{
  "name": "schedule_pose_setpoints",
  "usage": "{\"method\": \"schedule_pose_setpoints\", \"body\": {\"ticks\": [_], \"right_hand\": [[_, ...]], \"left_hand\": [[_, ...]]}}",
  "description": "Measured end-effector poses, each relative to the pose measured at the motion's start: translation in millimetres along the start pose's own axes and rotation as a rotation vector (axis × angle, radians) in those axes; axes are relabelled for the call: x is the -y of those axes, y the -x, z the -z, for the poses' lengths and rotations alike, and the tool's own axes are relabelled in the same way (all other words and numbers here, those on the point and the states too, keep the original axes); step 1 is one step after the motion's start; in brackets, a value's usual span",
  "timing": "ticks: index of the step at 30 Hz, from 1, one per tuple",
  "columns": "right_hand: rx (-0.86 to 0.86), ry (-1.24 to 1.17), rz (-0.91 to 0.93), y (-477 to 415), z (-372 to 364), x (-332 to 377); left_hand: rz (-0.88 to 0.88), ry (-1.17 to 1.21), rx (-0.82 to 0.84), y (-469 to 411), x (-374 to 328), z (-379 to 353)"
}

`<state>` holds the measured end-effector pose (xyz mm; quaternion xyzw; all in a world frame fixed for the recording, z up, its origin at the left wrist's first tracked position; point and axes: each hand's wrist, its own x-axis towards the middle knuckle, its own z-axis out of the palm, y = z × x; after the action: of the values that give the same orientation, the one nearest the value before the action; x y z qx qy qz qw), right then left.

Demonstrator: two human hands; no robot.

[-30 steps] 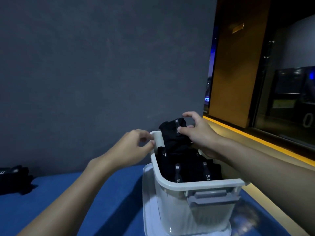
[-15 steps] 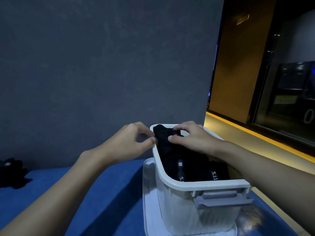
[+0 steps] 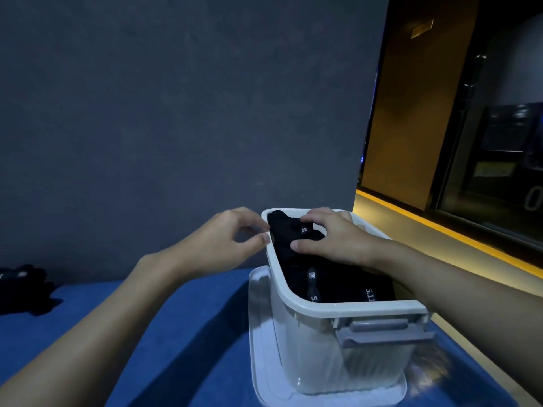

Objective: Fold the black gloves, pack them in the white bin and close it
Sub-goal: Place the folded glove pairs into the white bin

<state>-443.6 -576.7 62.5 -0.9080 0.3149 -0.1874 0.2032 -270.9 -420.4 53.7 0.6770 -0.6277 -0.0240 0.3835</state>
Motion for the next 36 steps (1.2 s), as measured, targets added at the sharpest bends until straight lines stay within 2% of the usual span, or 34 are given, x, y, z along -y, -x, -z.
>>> {"method": "schedule_pose_setpoints", "body": {"ticks": [6,12,20,25,29,32,36], "right_hand": [[-0.062,0.006,0.079,9.1,17.5,26.0],[-0.078,-0.018,0.191,-1.9,0.0,89.4],[0.110,-0.031,0.370,-9.7,-90.5,193.8],[0.278,-0.102,0.343,-10.4,-168.2,230.2],[0.365,-0.065,0.344,-10.8,-226.2,237.9],[0.402,-0.051,0.342,-11.3,-252.1,228.7],[0.370,0.031,0.359,-11.7,-275.2,212.4]], "left_hand": [[0.057,-0.101,-0.035,18.4,-0.4,26.5],[0.176,-0.176,-0.121,54.1,27.9,68.8],[0.443,-0.305,-0.272,133.6,100.5,131.4],[0.585,-0.393,-0.304,177.1,138.7,149.6],[0.727,-0.475,-0.297,198.1,171.5,148.0],[0.745,-0.480,-0.319,209.3,194.0,144.1],[0.813,-0.377,-0.263,220.7,212.4,145.3]]}}
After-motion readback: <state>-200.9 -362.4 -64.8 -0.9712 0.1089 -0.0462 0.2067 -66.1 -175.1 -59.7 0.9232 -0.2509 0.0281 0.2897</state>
